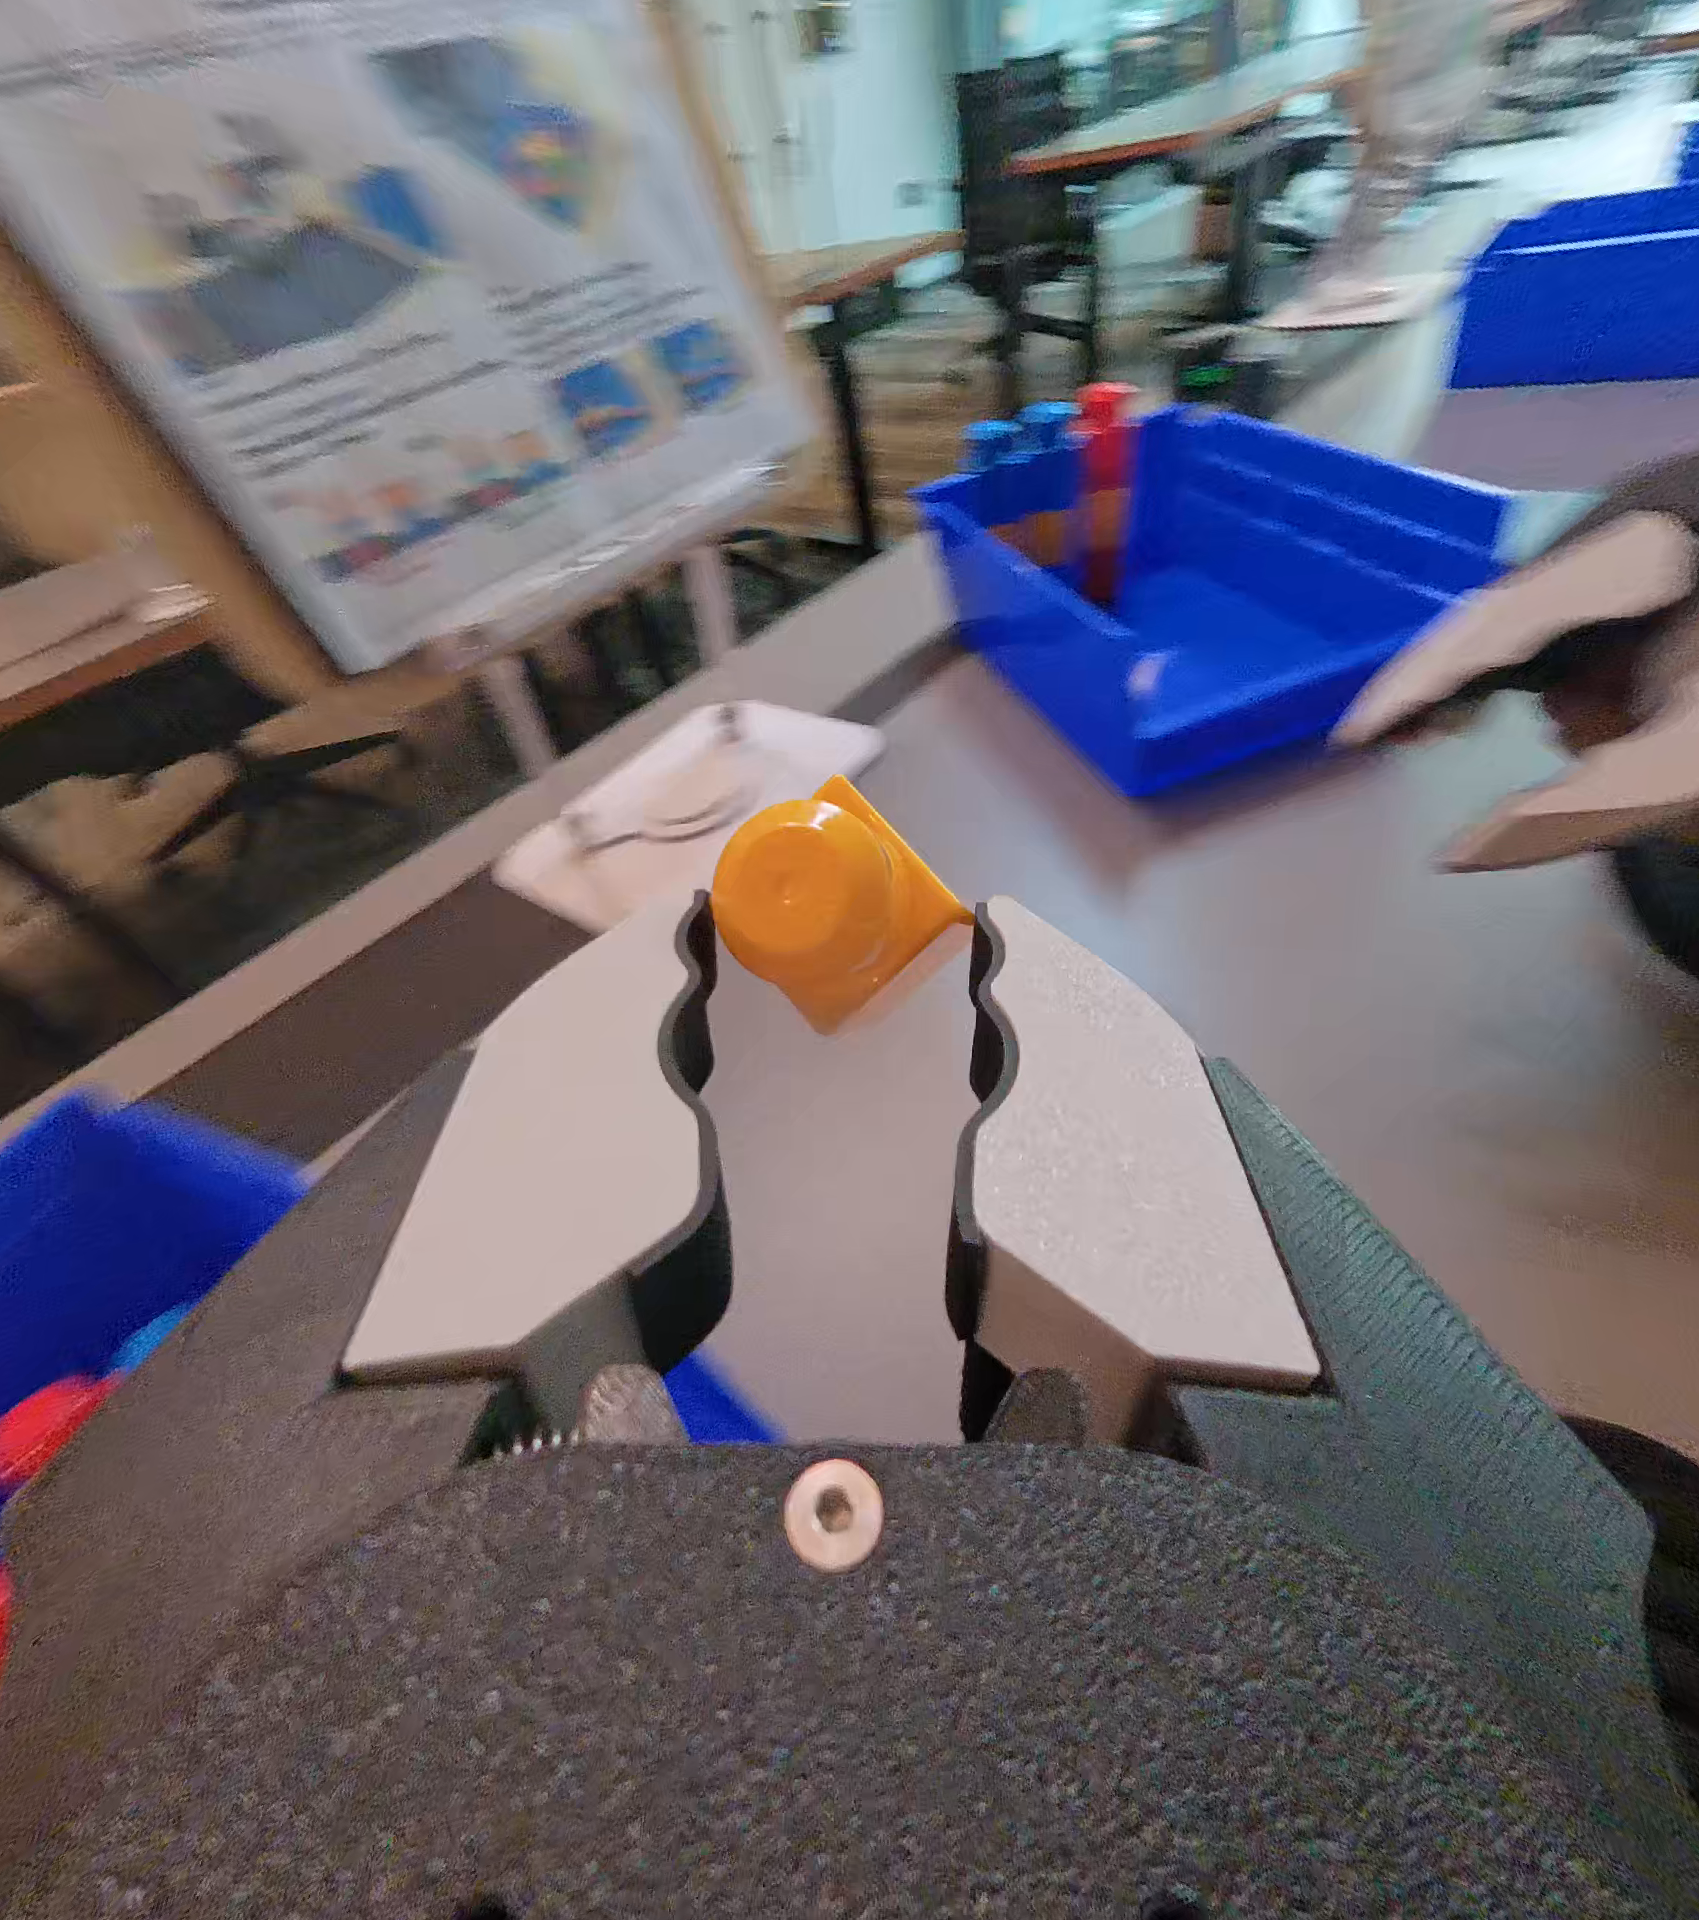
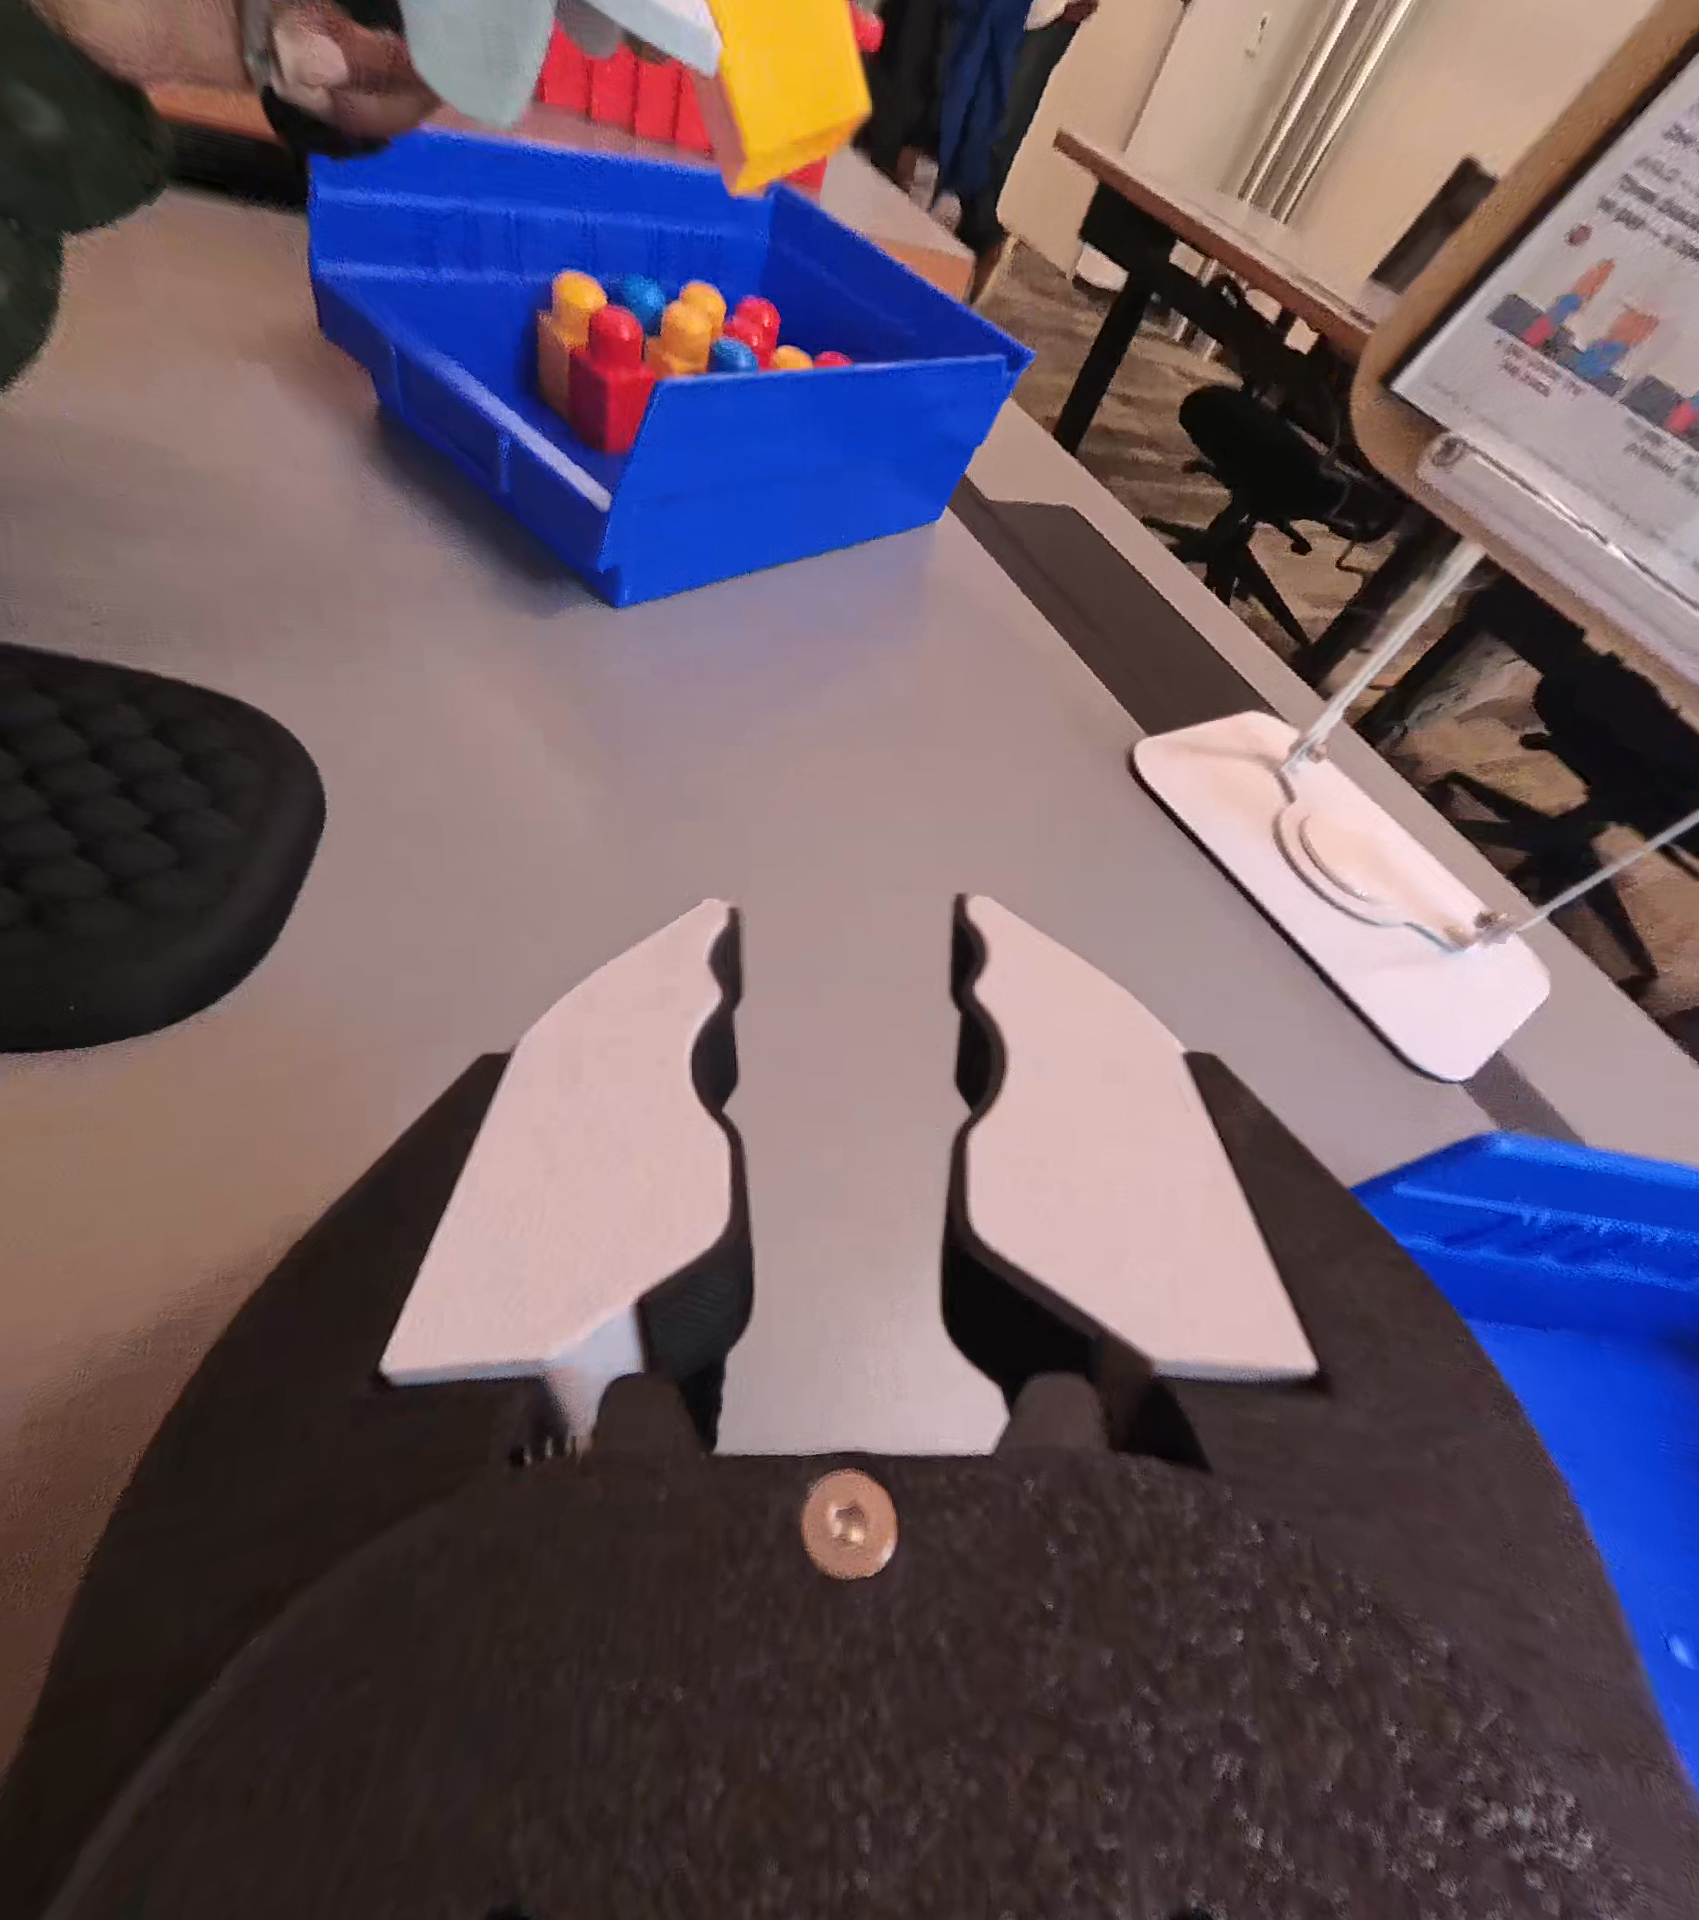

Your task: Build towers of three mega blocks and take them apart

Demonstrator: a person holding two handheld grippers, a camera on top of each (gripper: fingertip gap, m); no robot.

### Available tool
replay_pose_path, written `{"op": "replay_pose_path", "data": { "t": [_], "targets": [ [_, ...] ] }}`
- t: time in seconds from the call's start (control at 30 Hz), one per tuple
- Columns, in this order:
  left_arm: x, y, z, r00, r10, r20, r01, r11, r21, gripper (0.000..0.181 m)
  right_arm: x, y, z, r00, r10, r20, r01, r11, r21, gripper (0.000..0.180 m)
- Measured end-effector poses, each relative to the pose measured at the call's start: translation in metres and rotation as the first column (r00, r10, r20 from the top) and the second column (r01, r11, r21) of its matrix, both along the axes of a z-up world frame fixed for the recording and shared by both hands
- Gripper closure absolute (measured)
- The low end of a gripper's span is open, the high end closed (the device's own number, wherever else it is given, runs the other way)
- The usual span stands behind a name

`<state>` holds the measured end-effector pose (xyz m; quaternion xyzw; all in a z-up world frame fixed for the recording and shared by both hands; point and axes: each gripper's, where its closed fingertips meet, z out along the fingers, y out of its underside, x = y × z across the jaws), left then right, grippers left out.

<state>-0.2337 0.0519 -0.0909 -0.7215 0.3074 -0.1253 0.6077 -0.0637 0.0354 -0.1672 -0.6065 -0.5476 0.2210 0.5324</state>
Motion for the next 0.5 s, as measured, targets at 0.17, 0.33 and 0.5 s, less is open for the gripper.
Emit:
{"op": "replay_pose_path", "data": {
  "t": [0.17, 0.33, 0.5],
  "targets": [
    [0.098, -0.025, -0.039, 0.963, -0.267, -0.039, 0.262, 0.961, -0.089, 0.134, -0.032, -0.008, -0.002, 0.997, 0.016, 0.069, -0.021, 0.998, 0.067, 0.120],
    [0.139, -0.034, -0.070, 0.933, -0.359, 0.016, 0.354, 0.912, -0.205, 0.134, -0.036, -0.010, -0.007, 0.998, 0.007, 0.064, -0.018, 0.986, 0.166, 0.134],
    [0.126, -0.033, -0.054, 0.912, -0.388, 0.135, 0.407, 0.896, -0.175, 0.132, -0.030, -0.013, -0.008, 0.996, 0.049, 0.074, -0.060, 0.987, 0.152, 0.143]
  ]
}}
